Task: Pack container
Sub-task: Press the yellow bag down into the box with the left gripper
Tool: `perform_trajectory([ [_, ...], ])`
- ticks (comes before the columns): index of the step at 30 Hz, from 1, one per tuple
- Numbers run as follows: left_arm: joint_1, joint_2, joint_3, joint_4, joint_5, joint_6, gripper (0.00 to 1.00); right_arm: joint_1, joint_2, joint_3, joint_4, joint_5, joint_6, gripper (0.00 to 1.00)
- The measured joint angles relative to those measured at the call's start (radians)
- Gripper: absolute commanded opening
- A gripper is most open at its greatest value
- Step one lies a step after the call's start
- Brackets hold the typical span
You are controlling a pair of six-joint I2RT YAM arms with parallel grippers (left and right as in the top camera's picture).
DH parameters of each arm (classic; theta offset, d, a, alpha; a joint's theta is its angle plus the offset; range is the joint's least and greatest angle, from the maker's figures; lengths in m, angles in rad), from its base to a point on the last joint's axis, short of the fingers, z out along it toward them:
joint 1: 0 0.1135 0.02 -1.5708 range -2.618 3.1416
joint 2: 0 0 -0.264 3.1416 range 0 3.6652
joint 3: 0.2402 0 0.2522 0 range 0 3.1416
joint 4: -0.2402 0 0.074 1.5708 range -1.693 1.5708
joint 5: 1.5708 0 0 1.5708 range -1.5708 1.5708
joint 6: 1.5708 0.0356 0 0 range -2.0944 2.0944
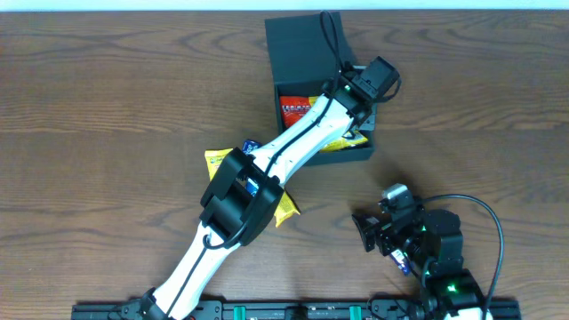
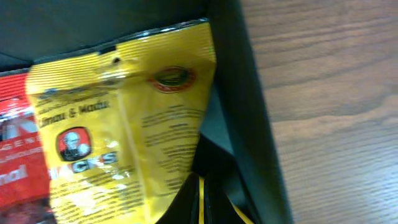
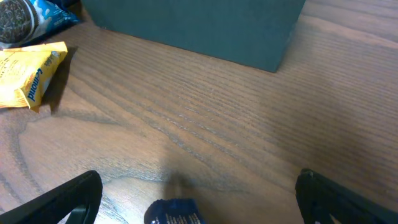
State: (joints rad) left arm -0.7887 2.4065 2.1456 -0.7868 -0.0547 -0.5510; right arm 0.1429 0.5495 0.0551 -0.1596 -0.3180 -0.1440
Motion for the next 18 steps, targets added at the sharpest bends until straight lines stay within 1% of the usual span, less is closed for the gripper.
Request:
perform_trajectory([
  [4,-0.004,0.0,-0.027,0.004,0.014,0.0,0.06,0.0,0.0,0.0,0.0,0.0,0.0,0.99],
  [18,-0.007,0.0,-0.029,0.022,0.026,0.0,0.06,0.0,0.0,0.0,0.0,0.0,0.0,0.99],
])
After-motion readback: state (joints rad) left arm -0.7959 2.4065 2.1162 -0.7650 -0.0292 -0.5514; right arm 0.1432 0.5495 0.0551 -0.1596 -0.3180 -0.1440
